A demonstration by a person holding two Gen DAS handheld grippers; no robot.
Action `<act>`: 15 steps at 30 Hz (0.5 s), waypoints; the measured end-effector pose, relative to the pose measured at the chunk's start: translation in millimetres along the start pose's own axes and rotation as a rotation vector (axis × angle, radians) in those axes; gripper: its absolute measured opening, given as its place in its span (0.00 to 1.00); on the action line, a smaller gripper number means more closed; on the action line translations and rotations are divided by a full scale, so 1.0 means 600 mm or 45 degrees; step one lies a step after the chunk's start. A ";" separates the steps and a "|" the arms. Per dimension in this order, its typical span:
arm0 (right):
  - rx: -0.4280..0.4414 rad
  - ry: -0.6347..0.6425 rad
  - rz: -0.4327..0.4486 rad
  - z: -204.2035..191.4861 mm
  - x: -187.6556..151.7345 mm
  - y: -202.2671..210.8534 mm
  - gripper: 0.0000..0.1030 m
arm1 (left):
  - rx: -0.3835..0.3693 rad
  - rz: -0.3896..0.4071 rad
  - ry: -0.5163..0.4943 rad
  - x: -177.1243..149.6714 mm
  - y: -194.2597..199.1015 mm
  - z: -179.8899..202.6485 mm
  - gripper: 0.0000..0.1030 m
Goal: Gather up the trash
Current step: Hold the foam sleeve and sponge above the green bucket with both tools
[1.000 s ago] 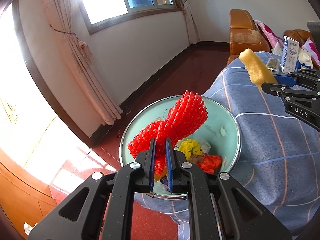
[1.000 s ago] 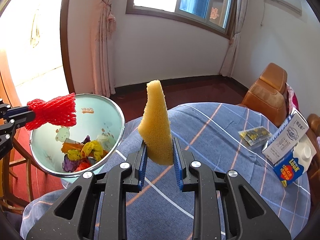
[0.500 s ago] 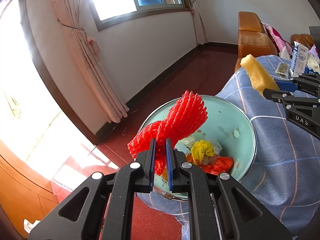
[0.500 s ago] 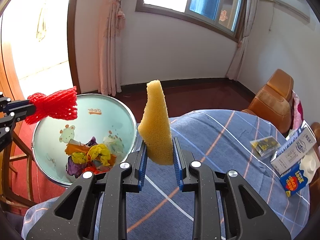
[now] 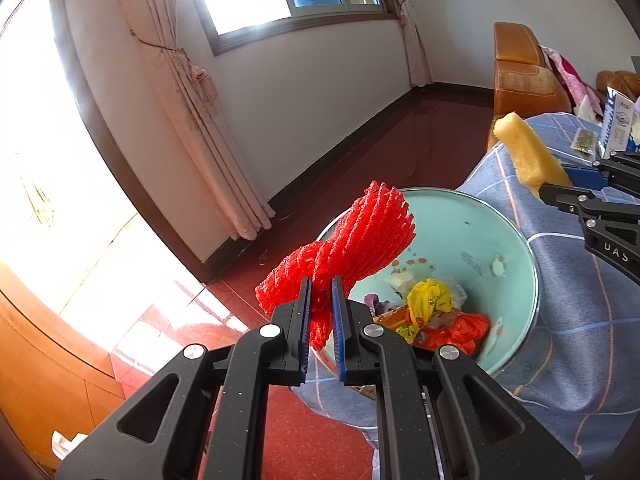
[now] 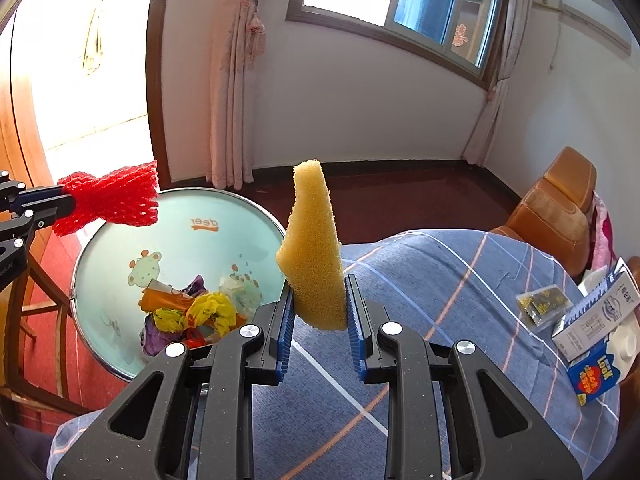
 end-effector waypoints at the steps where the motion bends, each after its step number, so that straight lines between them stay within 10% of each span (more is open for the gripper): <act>1: 0.001 0.001 0.000 -0.001 0.000 -0.001 0.24 | 0.001 -0.001 0.001 0.000 -0.001 -0.002 0.09; 15: 0.028 0.042 -0.002 -0.024 0.012 -0.008 0.24 | 0.010 -0.006 0.020 0.001 -0.004 -0.013 0.09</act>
Point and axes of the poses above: each gripper's, at about its wrist camera, not at the fingertips, and y roughly against the way its jaws point, z to its right, x to its top, the point moved 2 cm from there along -y, roughly the way its jaws point, and after that the axes turned 6 degrees about z, right-handed, at the moved point
